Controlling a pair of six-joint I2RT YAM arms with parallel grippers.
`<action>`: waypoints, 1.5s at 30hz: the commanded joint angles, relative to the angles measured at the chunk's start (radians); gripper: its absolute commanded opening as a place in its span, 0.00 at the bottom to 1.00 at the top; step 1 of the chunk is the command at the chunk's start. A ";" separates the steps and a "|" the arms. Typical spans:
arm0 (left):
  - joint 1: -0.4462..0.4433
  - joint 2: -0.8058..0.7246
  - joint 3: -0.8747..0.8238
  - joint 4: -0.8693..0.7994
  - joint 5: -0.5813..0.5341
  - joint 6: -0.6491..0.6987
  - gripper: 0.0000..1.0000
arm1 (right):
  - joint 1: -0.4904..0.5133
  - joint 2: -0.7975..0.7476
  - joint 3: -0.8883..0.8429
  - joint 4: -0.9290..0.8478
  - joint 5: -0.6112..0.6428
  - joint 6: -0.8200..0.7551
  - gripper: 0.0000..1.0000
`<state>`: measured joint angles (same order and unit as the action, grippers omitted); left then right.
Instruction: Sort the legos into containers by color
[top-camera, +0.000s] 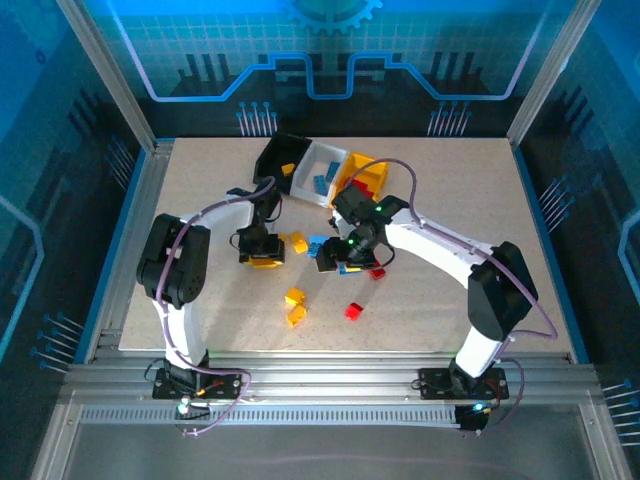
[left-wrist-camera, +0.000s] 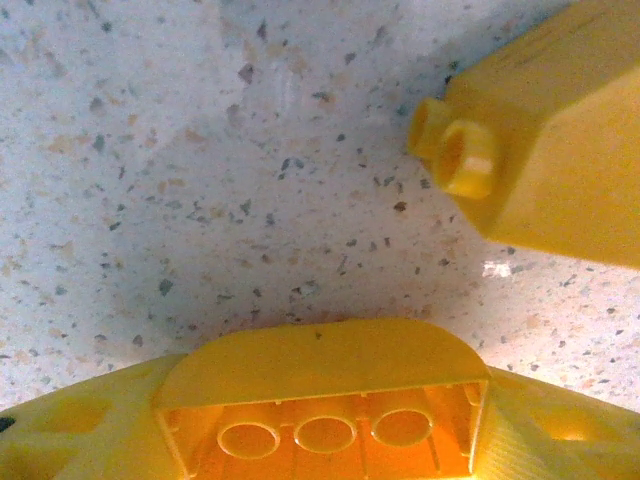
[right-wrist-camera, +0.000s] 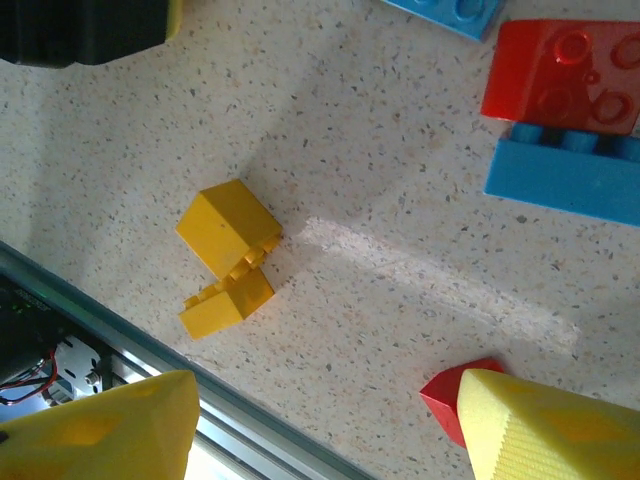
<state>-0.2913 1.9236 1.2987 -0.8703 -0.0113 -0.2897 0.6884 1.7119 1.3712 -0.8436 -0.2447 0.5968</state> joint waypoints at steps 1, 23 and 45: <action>0.036 -0.067 0.056 -0.060 0.066 -0.037 0.62 | -0.031 0.006 0.017 -0.010 -0.021 -0.015 0.71; 0.203 0.476 0.939 0.182 0.384 -0.621 0.62 | -0.086 -0.283 -0.199 -0.069 0.079 0.069 0.71; 0.201 0.432 0.884 0.222 0.420 -0.585 0.99 | -0.098 -0.443 -0.329 -0.078 0.109 0.126 0.72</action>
<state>-0.0925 2.4481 2.2246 -0.6445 0.3748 -0.9241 0.5941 1.2915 1.0588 -0.9184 -0.1349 0.7078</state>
